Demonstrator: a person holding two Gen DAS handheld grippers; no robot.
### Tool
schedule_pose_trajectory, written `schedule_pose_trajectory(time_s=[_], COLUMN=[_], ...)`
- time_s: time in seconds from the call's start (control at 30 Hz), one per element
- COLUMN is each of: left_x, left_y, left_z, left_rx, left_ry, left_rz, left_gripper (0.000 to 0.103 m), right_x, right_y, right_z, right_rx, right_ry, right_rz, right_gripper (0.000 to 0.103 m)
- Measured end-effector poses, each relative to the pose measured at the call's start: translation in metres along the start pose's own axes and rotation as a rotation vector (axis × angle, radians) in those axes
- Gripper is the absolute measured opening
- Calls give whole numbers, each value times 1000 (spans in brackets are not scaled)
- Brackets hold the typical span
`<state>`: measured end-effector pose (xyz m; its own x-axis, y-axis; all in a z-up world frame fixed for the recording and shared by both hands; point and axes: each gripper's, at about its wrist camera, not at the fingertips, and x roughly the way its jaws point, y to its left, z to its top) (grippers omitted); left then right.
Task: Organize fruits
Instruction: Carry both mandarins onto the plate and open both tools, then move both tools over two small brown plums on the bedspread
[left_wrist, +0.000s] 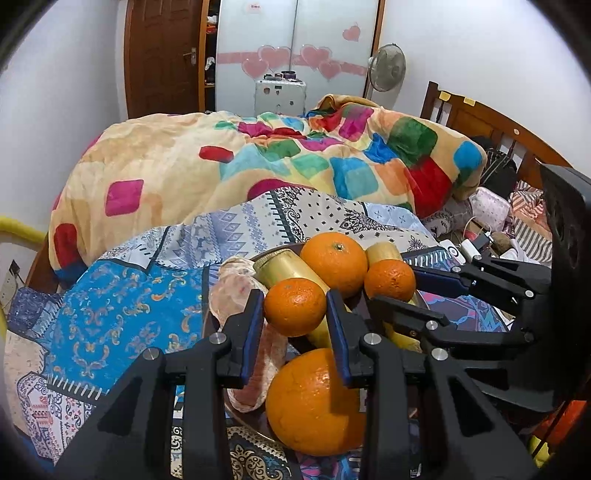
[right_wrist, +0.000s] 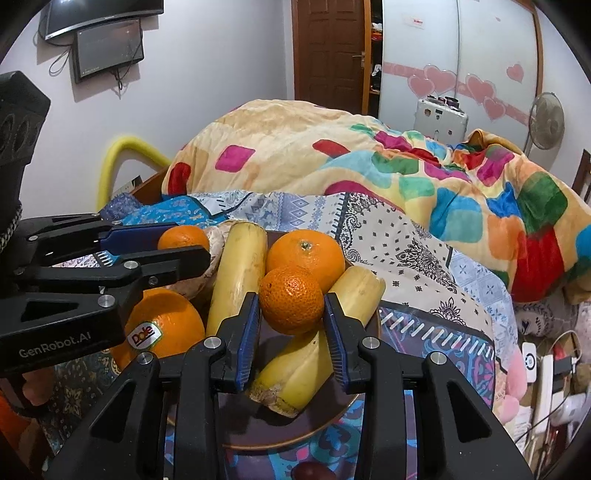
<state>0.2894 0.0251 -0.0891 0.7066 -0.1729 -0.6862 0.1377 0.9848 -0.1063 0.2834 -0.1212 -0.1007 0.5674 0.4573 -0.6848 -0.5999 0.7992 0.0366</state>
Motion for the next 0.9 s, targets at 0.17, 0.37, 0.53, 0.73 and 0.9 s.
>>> schedule_pose_trajectory(time_s=[0.17, 0.37, 0.53, 0.73, 0.9], left_x=[-6, -22, -43, -62, -69], left_y=[-1, 0, -4, -8, -8], left_z=[0, 1, -2, -13, -25], left_rx=[4, -5, 3, 13, 12], left_ry=[-24, -51, -78, -104, -97], left_rz=[5, 9, 30, 60, 71], left_gripper=[48, 48, 50, 61, 71], right_x=[-3, -19, -40, -62, -63], right_y=[0, -2, -1, 1, 1], right_z=[0, -2, -8, -24, -46], right_rx=[2, 2, 5, 3, -2], right_ry=[-9, -37, -64, -68, -21], right_rz=[2, -12, -31, -39, -55], right_gripper=[38, 38, 38, 42, 42])
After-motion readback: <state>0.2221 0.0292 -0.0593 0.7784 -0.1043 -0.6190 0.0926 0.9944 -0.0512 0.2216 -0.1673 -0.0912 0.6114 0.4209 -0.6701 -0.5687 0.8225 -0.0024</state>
